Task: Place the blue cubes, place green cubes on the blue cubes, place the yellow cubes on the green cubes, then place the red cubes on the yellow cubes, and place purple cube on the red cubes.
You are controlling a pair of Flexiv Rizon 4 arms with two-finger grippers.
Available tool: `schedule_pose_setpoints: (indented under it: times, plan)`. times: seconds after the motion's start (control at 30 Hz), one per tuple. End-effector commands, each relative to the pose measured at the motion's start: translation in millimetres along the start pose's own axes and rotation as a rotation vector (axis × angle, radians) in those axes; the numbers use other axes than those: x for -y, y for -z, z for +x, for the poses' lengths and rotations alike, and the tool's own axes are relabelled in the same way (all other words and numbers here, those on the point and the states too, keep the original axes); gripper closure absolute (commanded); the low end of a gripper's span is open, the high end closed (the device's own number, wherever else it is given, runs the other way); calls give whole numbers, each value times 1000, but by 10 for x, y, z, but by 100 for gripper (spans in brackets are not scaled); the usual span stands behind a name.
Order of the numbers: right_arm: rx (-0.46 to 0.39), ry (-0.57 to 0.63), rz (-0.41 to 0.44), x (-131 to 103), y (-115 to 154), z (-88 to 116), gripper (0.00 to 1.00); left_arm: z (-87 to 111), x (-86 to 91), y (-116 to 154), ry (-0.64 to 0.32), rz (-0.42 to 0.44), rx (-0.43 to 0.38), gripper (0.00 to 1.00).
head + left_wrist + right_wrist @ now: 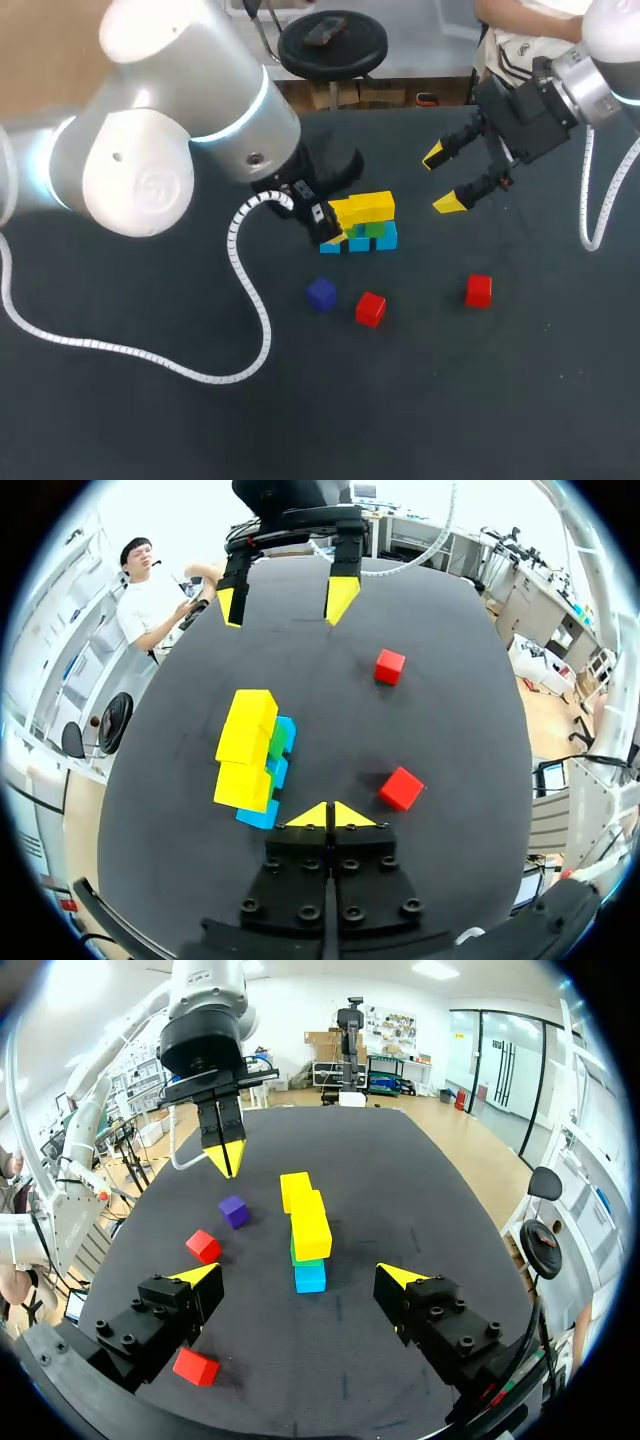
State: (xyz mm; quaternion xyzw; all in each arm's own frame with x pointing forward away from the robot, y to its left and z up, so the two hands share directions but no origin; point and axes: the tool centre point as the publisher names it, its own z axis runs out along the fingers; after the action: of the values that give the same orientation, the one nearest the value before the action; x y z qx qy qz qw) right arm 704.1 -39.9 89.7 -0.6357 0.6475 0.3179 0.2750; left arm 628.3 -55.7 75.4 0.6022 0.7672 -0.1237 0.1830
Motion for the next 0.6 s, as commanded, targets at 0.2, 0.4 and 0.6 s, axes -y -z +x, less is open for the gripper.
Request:
schedule_pose_setpoints:
  times: [0.2, 0.4, 0.6]
  plan:
    - [1, 1, 2, -9, 2, 1, 0, -46, -72, -115, 14, -7, -5, 100]
    - [1, 1, 2, -9, 2, 1, 0, -59, -89, -147, 22, -10, 4, 100]
    - [1, 1, 2, -9, 2, 1, 0, -63, -109, -174, 23, -14, 7, 100]
